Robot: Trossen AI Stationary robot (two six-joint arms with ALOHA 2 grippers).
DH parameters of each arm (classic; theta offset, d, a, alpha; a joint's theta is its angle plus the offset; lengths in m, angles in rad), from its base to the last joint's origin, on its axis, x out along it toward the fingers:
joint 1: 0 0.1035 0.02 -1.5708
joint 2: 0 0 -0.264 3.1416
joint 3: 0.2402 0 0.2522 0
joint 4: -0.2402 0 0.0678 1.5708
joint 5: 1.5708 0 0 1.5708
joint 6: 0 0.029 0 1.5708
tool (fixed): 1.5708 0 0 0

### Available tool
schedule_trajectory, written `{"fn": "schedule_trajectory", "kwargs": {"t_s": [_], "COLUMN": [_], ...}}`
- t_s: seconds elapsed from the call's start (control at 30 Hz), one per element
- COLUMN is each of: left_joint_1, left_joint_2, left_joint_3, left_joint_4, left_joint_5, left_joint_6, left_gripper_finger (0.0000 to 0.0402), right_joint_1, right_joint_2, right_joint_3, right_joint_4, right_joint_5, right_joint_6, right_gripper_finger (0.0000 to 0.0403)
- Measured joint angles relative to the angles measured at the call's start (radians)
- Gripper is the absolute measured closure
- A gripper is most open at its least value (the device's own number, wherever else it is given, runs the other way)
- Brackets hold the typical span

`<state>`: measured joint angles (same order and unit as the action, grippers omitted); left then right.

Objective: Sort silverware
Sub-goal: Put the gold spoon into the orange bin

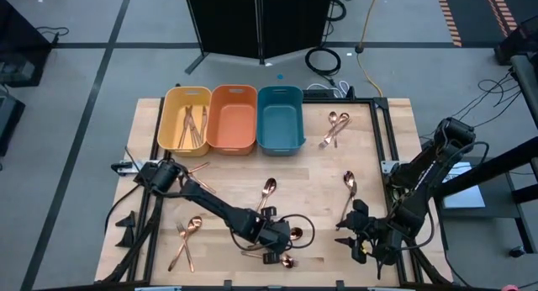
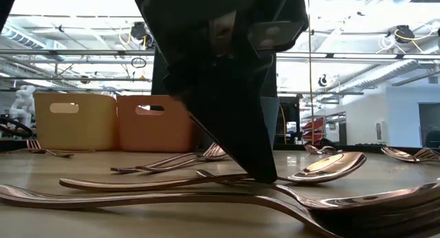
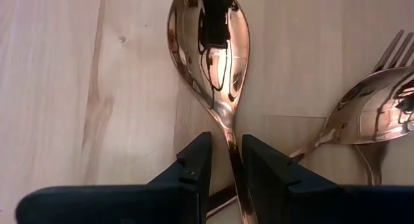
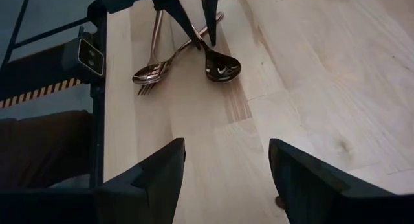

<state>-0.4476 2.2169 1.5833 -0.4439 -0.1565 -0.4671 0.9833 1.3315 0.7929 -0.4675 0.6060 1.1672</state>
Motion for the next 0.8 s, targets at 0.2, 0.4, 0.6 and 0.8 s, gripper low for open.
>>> {"fn": "schedule_trajectory", "kwargs": {"t_s": [0.2, 0.4, 0.6, 0.8], "left_joint_1": [0.013, 0.018, 0.025, 0.036], "left_joint_2": [0.0, 0.001, 0.003, -0.006], "left_joint_3": [0.0, 0.0, 0.0, 0.014], "left_joint_4": [-0.003, -0.003, 0.022, 0.036], "left_joint_5": [-0.001, -0.011, -0.013, -0.012], "left_joint_6": [0.0, 0.001, 0.001, 0.021], "left_gripper_finger": [0.032, 0.0386, 0.0397, 0.04], "right_joint_1": [0.0, 0.0, 0.0, 0.0], "right_joint_2": [0.0, 0.0, 0.0, 0.0], "right_joint_3": [0.0, 0.0, 0.0, 0.0], "right_joint_4": [0.0, 0.0, 0.0, 0.0], "right_joint_5": [0.007, 0.024, 0.026, 0.026], "right_joint_6": [0.0, 0.0, 0.0, -0.001], "right_gripper_finger": [0.0188, 0.0188, 0.0188, 0.0188]}}
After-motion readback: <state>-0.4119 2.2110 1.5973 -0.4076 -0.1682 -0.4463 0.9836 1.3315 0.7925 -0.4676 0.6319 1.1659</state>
